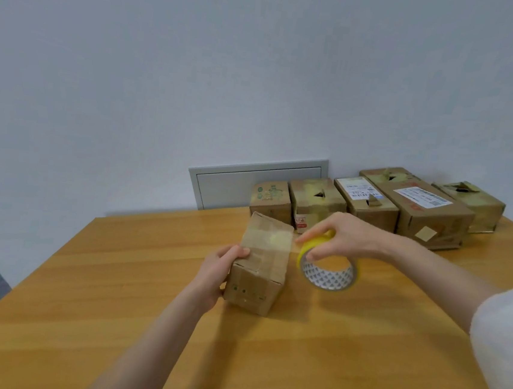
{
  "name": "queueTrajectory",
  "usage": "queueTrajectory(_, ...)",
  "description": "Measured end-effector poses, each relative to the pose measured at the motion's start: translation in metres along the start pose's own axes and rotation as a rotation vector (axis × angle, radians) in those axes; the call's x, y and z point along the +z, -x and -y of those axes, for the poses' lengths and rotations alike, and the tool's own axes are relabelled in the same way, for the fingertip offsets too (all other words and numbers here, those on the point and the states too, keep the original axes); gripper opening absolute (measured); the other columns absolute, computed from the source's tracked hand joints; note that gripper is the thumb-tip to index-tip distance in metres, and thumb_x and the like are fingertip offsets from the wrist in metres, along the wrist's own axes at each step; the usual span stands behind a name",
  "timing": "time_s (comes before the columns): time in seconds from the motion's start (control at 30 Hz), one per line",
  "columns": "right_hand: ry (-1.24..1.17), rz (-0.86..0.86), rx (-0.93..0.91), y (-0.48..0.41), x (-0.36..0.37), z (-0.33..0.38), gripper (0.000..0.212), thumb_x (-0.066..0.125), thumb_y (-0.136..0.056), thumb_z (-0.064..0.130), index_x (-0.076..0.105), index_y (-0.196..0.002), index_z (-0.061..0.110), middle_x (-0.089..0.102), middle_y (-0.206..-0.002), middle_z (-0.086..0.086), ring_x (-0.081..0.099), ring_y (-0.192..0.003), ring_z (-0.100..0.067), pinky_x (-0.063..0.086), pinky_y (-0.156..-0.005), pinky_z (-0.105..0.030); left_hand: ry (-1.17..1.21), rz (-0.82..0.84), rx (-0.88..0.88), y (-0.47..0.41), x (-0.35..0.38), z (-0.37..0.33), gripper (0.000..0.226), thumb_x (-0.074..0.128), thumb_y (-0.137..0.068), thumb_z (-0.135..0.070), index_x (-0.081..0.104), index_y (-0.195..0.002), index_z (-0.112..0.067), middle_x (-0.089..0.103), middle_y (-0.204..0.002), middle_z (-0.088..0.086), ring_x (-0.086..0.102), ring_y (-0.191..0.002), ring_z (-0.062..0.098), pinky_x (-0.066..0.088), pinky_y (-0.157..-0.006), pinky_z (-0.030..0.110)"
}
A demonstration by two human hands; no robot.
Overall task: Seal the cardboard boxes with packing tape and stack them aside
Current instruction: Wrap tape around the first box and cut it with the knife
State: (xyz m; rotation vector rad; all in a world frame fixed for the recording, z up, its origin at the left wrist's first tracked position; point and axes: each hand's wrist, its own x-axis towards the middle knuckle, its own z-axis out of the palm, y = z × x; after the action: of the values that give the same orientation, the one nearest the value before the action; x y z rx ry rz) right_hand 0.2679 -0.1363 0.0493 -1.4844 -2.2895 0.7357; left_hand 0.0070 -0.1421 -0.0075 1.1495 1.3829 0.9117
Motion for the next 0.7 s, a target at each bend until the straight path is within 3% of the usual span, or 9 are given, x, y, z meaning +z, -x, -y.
queueTrajectory(0.17, -0.054, -0.059, -0.015, -0.004, 0.018, -0.006, 0.03, 0.073, -0.076, 0.049, 0.063, -0.104, 0.055, 0.054, -0.112, 0.016, 0.05, -0.097, -0.007, 0.041, -0.069, -0.017, 0.016, 0.02, -0.022, -0.002, -0.003, 0.002, 0.025, 0.06, -0.086, -0.042, 0.064, -0.105, -0.026, 0.067, -0.093, 0.004, 0.058, -0.089, 0.026, 0.048, -0.073, 0.037)
queueTrajectory(0.3, -0.033, -0.014, 0.001, -0.01, 0.028, -0.008, 0.04, 0.072, -0.075, 0.048, 0.063, -0.114, 0.049, 0.056, -0.128, 0.011, 0.048, -0.107, -0.006, 0.042, -0.087, -0.025, -0.059, 0.079, -0.028, -0.001, -0.007, 0.0, 0.038, 0.054, -0.09, -0.045, 0.06, -0.12, -0.022, 0.068, -0.101, 0.002, 0.059, -0.096, 0.024, 0.05, -0.08, 0.038)
queueTrajectory(0.33, -0.03, -0.014, 0.008, -0.01, 0.031, -0.008, 0.043, 0.072, -0.076, 0.047, 0.062, -0.117, 0.047, 0.055, -0.132, 0.011, 0.048, -0.112, -0.007, 0.043, -0.093, -0.028, -0.147, 0.081, 0.014, -0.001, -0.009, -0.002, 0.046, 0.051, -0.092, -0.047, 0.054, -0.131, -0.023, 0.065, -0.116, 0.001, 0.057, -0.108, 0.023, 0.048, -0.09, 0.04)
queueTrajectory(0.4, 0.0, -0.038, 0.014, -0.011, 0.037, -0.009, 0.047, 0.072, -0.076, 0.046, 0.061, -0.121, 0.044, 0.055, -0.135, 0.012, 0.049, -0.12, -0.008, 0.042, -0.101, -0.034, -0.507, -0.008, 0.222, -0.004, -0.011, -0.011, 0.063, 0.047, -0.095, -0.049, 0.03, -0.149, -0.023, 0.039, -0.15, -0.001, 0.036, -0.137, 0.021, 0.032, -0.111, 0.041)
queueTrajectory(0.5, 0.032, -0.067, -0.002, -0.014, 0.043, -0.004, 0.049, 0.072, -0.076, 0.047, 0.059, -0.124, 0.044, 0.056, -0.135, 0.012, 0.048, -0.124, -0.009, 0.041, -0.103, -0.035, -1.255, -0.051, 0.597, -0.002, 0.001, -0.022, 0.078, 0.03, -0.093, -0.062, 0.008, -0.154, -0.018, 0.003, -0.16, -0.001, 0.001, -0.148, 0.013, 0.006, -0.12, 0.038)
queueTrajectory(0.57, 0.028, -0.079, -0.023, -0.017, 0.047, 0.001, 0.051, 0.071, -0.076, 0.045, 0.058, -0.126, 0.043, 0.056, -0.135, 0.011, 0.048, -0.124, -0.01, 0.041, -0.103, -0.035, -1.524, 0.007, 0.596, 0.0, 0.011, -0.021, 0.086, 0.017, -0.089, -0.071, 0.005, -0.153, -0.016, -0.002, -0.16, 0.002, -0.005, -0.148, 0.015, -0.002, -0.119, 0.036)
queueTrajectory(0.7, -0.016, -0.085, -0.031, -0.024, 0.056, 0.003, 0.055, 0.071, -0.076, 0.039, 0.054, -0.128, 0.042, 0.054, -0.132, 0.01, 0.048, -0.119, -0.012, 0.045, -0.098, -0.037, -1.582, 0.066, 0.492, 0.002, 0.003, -0.021, 0.076, 0.012, -0.096, -0.061, 0.0, -0.153, -0.013, -0.004, -0.16, 0.008, -0.005, -0.148, 0.017, -0.003, -0.119, 0.032)
